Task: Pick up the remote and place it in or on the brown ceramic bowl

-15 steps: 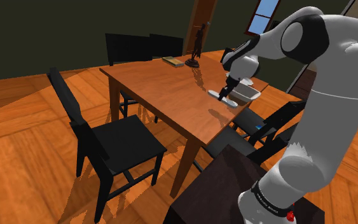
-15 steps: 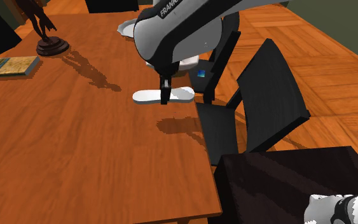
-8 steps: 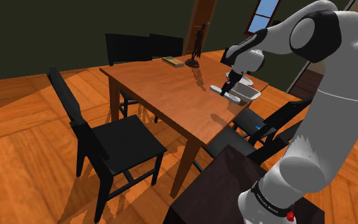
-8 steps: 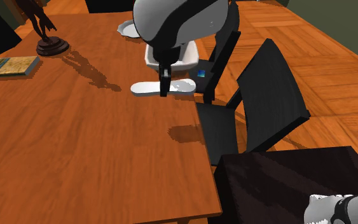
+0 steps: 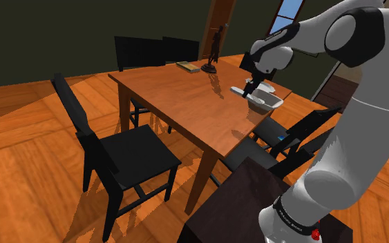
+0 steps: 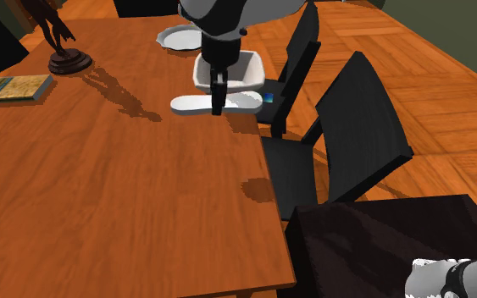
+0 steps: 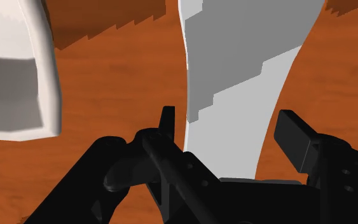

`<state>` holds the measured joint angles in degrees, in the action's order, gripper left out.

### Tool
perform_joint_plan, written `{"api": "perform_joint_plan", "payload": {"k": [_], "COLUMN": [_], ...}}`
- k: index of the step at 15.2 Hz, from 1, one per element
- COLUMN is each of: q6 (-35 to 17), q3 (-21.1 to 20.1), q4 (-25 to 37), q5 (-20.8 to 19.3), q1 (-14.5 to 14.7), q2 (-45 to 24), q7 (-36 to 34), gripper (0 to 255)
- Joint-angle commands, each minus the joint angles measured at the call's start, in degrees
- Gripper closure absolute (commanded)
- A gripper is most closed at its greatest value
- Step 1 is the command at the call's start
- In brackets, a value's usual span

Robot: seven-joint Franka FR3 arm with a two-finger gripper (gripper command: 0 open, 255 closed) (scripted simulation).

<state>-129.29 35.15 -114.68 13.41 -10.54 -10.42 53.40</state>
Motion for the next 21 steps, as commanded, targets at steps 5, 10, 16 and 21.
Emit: {"api": "perform_joint_plan", "payload": {"k": [5, 10, 16, 21], "q6": [3.7, 8.0, 14.9, 22.5], "q3": [0.5, 1.3, 0.5, -1.3], "q4": [2.2, 12.2, 27.5, 44.9], "q5": [-2.0, 4.1, 10.3, 14.3], "q1": [0.4, -5.8, -15.4, -25.2], "q2": [2.0, -6.3, -17.3, -28.1], "q7": [-1.5, 6.7, 13.8, 17.0], "gripper": [255, 255, 255, 255]}}
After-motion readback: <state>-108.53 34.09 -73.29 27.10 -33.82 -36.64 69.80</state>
